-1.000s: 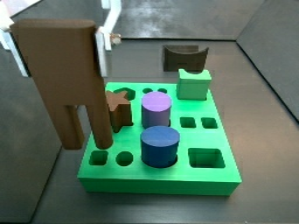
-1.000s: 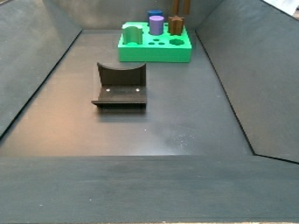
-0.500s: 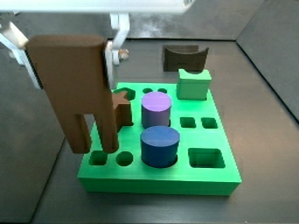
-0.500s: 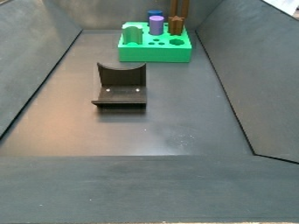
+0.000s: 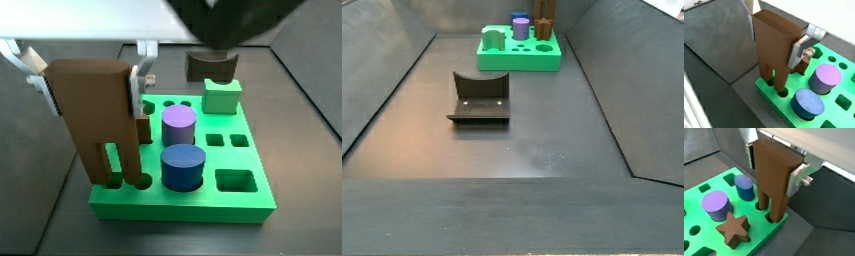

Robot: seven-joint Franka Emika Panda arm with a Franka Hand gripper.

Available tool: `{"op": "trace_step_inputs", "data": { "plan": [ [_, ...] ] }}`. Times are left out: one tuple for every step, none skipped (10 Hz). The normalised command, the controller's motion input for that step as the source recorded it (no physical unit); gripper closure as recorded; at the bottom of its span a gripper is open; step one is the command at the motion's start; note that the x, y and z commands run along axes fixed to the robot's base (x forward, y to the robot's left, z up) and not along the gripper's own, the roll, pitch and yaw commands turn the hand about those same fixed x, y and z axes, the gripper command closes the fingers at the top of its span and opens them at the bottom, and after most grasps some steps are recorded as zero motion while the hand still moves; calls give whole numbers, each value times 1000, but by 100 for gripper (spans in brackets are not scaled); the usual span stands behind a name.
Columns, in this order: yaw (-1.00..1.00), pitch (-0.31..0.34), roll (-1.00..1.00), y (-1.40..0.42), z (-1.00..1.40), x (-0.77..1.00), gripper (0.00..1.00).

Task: Pick up the square-circle object. Move up. Rotate the square-circle object. Place the square-circle object on the fixture. Regrasp the square-circle object. Move to above the board. Insert the square-circle object.
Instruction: Insert the square-circle object.

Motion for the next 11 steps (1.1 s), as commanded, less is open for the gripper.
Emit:
{"op": "trace_step_inputs", "data": {
  "plan": [
    [0, 0, 270, -60, -383, 189, 100],
    [0, 0, 229, -43, -400, 183, 100],
    [0, 0, 204, -94, -320, 277, 100],
    [0, 0, 223, -106, -220, 357, 100],
    [0, 14, 170, -146, -206, 331, 100],
    [-49, 24, 139, -177, -154, 294, 100],
    [-77, 0, 143, -117, -266, 140, 100],
    [-331, 26, 97, -163, -451, 231, 100],
    [-303, 0, 113, -51, -466, 0, 100],
    [-206, 0, 109, 0, -369, -14, 100],
    [-49, 0, 119, 77, -323, -103, 100]
  ]
}}
